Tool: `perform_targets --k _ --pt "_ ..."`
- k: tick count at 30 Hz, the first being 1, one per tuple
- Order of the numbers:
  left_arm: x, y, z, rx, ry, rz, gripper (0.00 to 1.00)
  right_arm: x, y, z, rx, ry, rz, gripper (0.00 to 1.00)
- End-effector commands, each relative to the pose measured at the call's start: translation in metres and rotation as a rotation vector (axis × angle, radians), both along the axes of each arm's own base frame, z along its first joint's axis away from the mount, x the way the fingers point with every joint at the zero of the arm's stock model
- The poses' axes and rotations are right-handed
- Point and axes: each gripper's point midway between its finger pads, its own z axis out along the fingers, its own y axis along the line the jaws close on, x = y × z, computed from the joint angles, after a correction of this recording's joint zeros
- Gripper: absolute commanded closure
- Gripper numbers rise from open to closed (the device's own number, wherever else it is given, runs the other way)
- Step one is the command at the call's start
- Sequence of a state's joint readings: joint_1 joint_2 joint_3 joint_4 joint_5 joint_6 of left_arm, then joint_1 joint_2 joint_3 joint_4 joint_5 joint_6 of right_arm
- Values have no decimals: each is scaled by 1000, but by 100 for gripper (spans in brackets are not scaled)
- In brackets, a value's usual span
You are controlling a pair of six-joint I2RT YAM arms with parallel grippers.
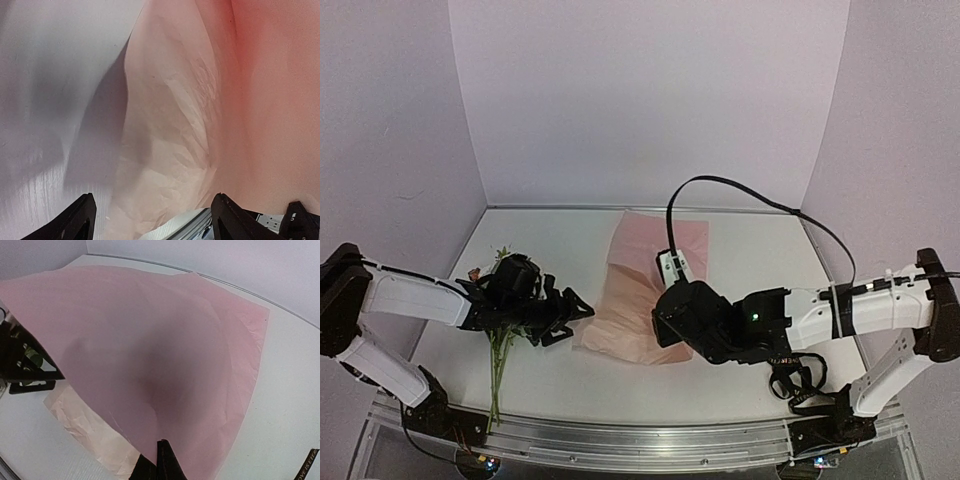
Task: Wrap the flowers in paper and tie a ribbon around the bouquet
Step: Unfold the folded wrapping paper at the center of the board.
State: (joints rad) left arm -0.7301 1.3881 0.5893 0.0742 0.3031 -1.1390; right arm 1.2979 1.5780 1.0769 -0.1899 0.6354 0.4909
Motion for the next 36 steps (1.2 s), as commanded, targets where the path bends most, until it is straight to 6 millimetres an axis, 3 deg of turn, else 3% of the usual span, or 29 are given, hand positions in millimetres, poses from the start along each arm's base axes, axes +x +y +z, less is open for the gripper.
perform_targets --k 1,4,9,12,14,16,20,23,27,30,33,36 --pt "19 -25 21 -150 -83 -46 21 8 -22 22 187 -1 -96 100" --pt "18 -40 10 -177 -38 -109 33 9 -37 14 256 23 -126 100" --pt "16 -46 -5 -206 20 -117 75 6 -57 14 367 24 -176 100" --pt "19 -46 -8 -171 15 -126 88 6 -81 4 454 32 -264 100" --pt "21 -48 -1 -161 -28 -152 88 6 -93 -3 548 57 -315 100" --pt "24 -55 17 -179 -101 -210 81 6 -100 -13 657 103 -353 100" --pt "30 -79 46 -166 -241 -356 71 -1 -84 -5 835 206 -316 100" --pt "34 -105 44 -113 -273 -440 64 -4 -67 -2 971 296 -305 100" --pt "27 -142 23 -60 -282 -526 60 -3 -45 0 1143 391 -301 100" --pt "22 -158 2 -73 -242 -534 60 0 -29 1 1262 446 -304 100" --pt "20 -158 -27 -31 -173 -489 60 1 -27 1 1295 447 -306 100" --pt "15 -147 -63 60 -76 -431 61 -3 -39 -1 1256 394 -303 100"
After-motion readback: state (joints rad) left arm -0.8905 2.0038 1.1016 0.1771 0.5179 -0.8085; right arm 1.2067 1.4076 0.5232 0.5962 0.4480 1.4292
